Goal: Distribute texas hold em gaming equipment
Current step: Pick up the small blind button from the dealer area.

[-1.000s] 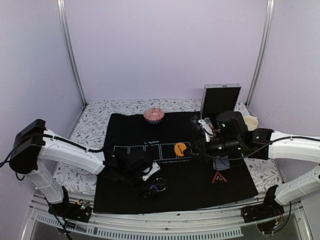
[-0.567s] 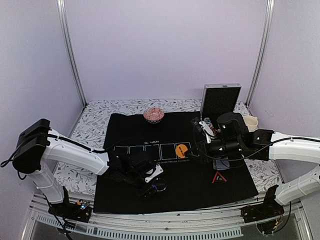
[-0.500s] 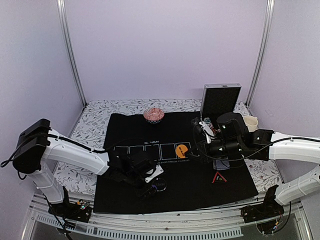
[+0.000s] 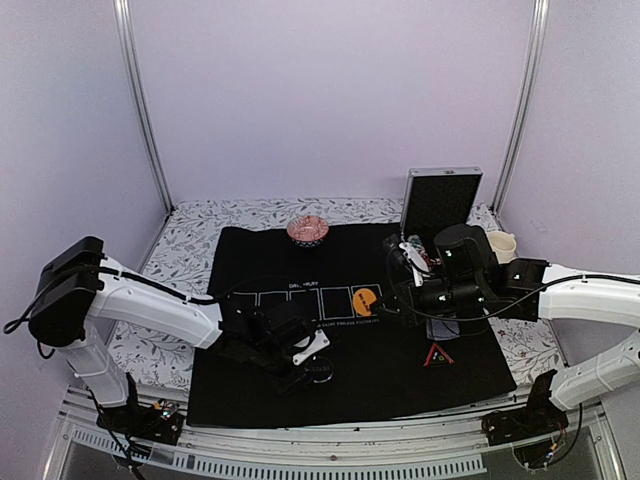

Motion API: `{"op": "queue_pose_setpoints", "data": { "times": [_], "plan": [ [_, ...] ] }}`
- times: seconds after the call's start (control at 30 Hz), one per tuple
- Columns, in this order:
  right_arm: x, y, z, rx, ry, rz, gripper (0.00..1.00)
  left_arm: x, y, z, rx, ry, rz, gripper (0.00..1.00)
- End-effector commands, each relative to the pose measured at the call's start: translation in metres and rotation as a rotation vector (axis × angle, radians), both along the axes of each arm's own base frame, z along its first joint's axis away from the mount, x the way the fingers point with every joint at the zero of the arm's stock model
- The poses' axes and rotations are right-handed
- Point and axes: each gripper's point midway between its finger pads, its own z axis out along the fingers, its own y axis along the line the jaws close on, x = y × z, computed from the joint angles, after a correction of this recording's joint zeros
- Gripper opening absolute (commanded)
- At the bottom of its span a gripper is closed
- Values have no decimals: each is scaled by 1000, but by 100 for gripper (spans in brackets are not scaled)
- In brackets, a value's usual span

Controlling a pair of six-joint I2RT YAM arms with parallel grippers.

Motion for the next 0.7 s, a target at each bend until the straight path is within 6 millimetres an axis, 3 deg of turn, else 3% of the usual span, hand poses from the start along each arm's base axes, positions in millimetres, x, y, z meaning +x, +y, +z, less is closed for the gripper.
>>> {"op": "queue_pose_setpoints", "data": {
  "times": [0.0,0.4,0.67],
  "plan": [
    [0,-7,5,10,-11,-25,2,-13,6,-9,18,75,-15,52],
    [2,-14,7,-3,-19,-54,2,-11,8,0,1,69,0,38],
    [20,-34,3,-11,28,-167,2,-3,6,39,-89,32,13,38]
  ]
}}
